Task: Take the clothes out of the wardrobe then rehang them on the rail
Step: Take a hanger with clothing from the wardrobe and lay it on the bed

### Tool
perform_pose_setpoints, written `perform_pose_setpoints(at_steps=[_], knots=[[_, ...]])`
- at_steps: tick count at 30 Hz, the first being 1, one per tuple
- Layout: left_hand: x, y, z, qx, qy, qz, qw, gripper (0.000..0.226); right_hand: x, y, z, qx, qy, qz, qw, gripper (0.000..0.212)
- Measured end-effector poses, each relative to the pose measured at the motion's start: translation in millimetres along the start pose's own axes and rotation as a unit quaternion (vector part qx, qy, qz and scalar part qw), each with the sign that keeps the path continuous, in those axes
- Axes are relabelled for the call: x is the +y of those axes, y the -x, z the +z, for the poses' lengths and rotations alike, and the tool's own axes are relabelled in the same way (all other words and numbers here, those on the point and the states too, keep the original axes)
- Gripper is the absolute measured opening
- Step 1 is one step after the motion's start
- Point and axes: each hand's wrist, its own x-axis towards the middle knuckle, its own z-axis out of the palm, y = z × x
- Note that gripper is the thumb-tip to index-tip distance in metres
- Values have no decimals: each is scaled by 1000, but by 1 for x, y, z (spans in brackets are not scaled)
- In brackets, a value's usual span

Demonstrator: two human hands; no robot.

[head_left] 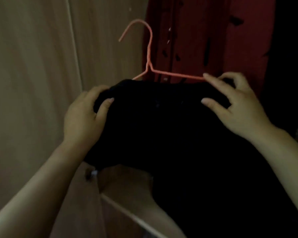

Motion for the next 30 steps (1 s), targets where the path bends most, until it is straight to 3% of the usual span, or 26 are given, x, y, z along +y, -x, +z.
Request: perform_pose_setpoints(at_steps=[6, 10, 21, 30], knots=[[49, 44, -104, 43, -69, -32, 996, 29, -43, 2, -19, 75, -101, -55, 991, 46], [73, 84, -157, 33, -131, -52, 990, 29, -70, 21, -16, 86, -175, -80, 978, 40], [81, 280, -272, -8, -133, -259, 957, 28, -205, 151, 12, -15, -260, -136, 956, 32], [111, 427, -419, 59, -145, -415, 896, 28, -381, 216, -1, -66, -372, -215, 901, 26]])
